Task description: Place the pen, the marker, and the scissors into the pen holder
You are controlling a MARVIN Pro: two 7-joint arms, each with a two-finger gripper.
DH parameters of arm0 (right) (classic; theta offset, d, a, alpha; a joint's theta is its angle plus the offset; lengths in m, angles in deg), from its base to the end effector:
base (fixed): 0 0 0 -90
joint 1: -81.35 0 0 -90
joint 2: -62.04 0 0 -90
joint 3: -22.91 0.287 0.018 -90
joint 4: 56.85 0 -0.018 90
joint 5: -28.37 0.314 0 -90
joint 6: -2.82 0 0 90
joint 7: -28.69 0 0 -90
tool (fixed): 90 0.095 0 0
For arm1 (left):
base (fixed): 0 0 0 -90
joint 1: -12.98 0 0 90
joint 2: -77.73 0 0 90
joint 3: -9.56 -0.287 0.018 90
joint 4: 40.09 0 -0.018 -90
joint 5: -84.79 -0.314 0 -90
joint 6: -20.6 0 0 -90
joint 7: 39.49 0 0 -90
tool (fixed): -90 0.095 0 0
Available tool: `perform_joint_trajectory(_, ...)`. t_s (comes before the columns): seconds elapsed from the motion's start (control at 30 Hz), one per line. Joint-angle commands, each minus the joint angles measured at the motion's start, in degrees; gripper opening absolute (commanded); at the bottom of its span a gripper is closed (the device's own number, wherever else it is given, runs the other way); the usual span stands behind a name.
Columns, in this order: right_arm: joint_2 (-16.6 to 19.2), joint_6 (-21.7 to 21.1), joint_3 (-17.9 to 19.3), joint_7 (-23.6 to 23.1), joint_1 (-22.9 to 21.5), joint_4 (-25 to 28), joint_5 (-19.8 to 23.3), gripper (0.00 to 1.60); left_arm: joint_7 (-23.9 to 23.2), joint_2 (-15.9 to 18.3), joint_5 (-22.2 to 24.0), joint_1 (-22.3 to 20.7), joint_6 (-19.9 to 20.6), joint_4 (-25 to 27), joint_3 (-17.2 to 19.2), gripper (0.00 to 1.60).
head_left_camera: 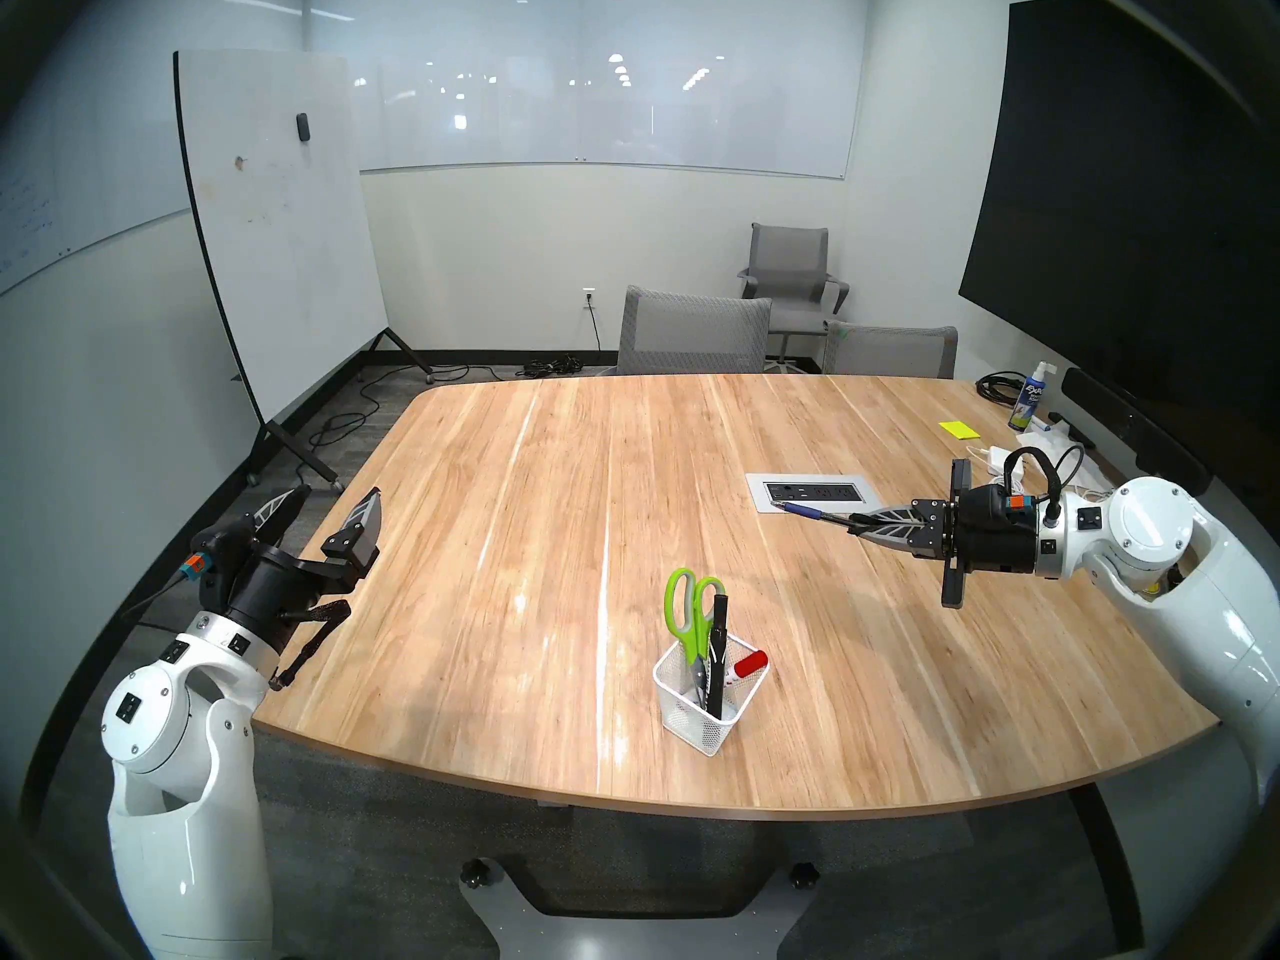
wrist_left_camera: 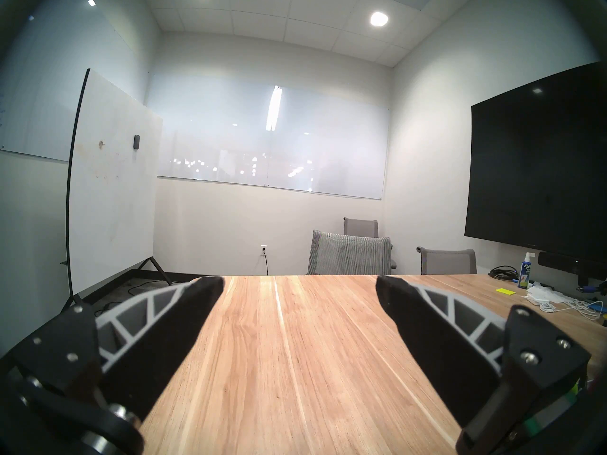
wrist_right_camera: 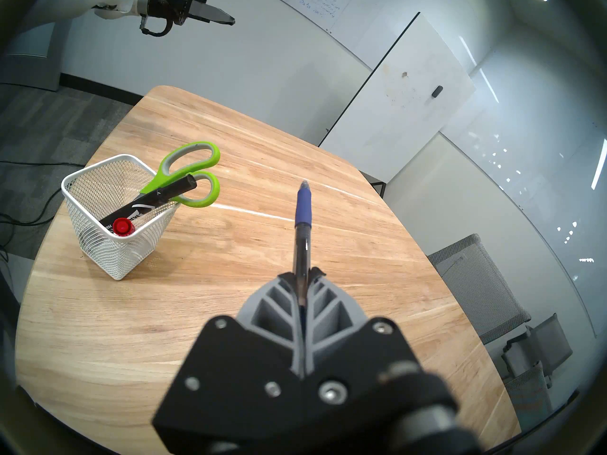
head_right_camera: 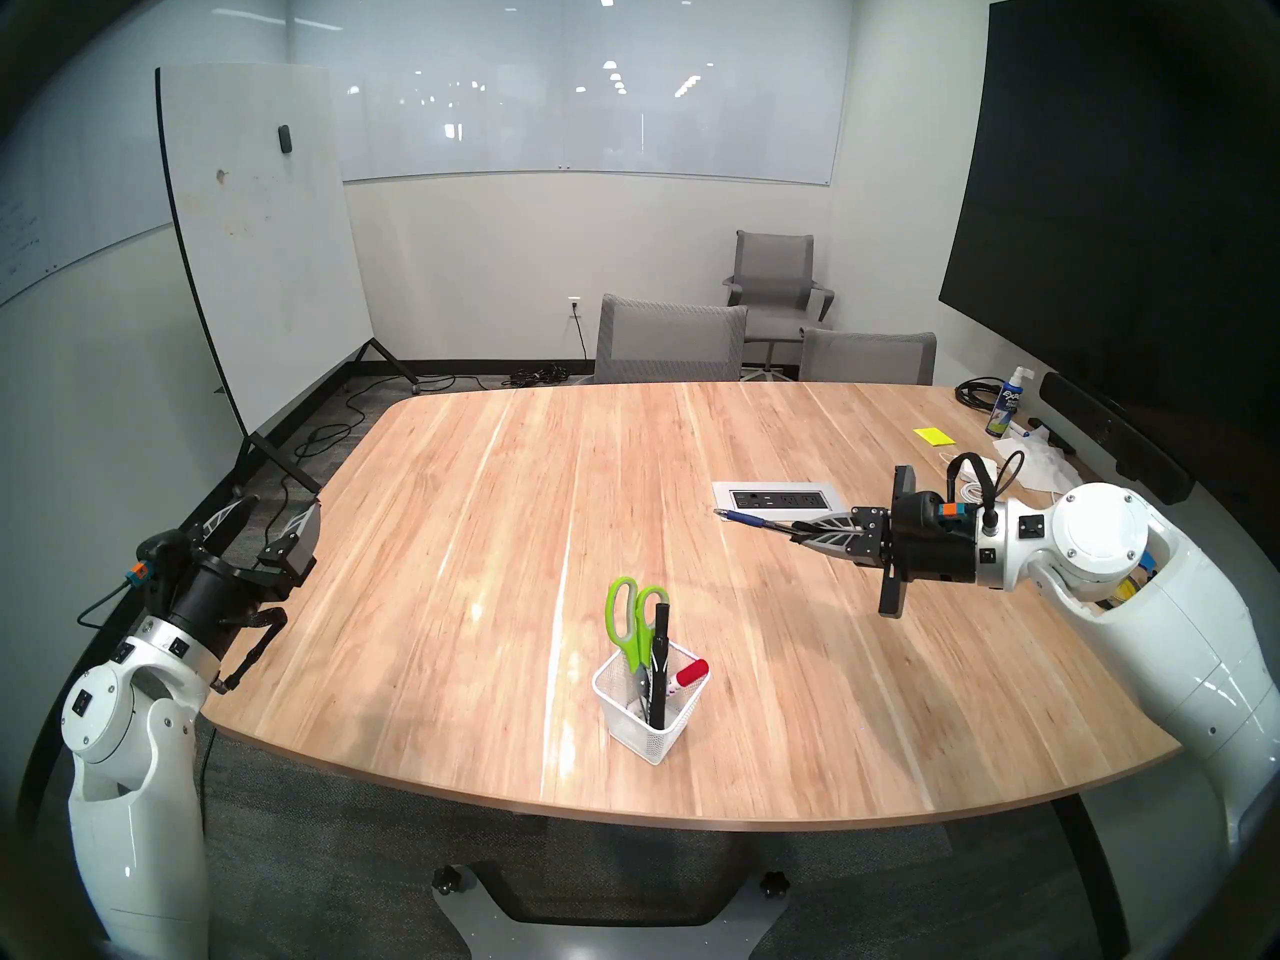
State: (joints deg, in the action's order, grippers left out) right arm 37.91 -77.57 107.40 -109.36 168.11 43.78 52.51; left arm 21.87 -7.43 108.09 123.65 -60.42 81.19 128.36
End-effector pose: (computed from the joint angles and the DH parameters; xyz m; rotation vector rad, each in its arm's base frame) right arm 0.3858 -0.1405 -0.1474 -1.7118 -1.8031 -1.6430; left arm 0.2906 0.1409 -0.1949 1.9323 -0.0490 2.2577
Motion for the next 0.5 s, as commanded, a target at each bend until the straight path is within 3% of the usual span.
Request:
perform_joint_trajectory(0.0, 0.17, 0.04, 0.61, 0.14, -0.77, 0.27, 0.12, 0.0, 0.05, -0.09, -0.02, -0.06, -0.07, 1.26, -0.12, 1.6)
perform_joint_trajectory(0.47, 0.17, 0.04, 0.61, 0.14, -0.77, 0.27, 0.12, 0.0, 0.05, -0.09, -0.02, -0.06, -0.07, 1.26, -0.12, 1.6)
